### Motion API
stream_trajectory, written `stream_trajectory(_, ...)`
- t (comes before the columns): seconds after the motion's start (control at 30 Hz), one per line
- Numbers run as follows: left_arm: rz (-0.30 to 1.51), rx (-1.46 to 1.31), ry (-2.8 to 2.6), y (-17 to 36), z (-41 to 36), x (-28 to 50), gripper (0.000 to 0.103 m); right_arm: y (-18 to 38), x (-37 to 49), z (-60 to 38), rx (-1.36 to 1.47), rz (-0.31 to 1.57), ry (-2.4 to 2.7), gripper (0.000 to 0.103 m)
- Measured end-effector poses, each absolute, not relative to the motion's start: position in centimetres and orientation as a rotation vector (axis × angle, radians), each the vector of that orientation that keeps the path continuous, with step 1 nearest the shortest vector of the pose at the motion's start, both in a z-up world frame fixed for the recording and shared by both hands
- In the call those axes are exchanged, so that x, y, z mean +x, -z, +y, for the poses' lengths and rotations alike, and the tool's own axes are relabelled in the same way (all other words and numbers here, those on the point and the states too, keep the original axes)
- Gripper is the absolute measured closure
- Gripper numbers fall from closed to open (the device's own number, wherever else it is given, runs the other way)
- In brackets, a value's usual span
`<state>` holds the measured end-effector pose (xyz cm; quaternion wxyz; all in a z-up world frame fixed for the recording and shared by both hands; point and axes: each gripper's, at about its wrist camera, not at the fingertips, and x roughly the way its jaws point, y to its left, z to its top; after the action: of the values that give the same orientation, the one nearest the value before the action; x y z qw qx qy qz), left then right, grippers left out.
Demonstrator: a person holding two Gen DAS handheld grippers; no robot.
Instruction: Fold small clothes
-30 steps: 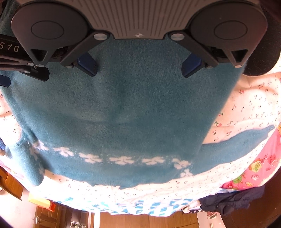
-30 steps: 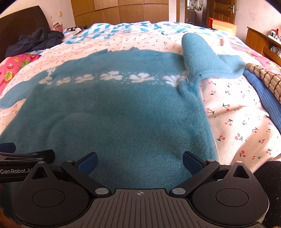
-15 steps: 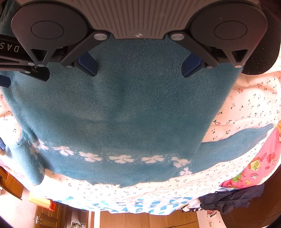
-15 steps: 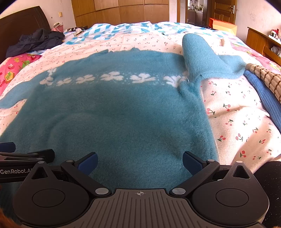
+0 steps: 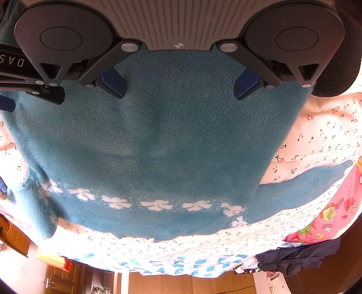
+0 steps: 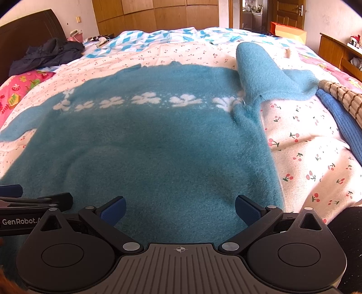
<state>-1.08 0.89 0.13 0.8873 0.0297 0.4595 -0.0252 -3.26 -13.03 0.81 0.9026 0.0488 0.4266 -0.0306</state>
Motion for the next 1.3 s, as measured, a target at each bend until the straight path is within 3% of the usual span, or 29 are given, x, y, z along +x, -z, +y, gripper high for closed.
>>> stream_trajectory(1.3,0.95,0.039,0.063,-0.17,1.22,-1.06,0.0,-0.68,-3.21,-13.1,0.096,0.884,0.073,0.0)
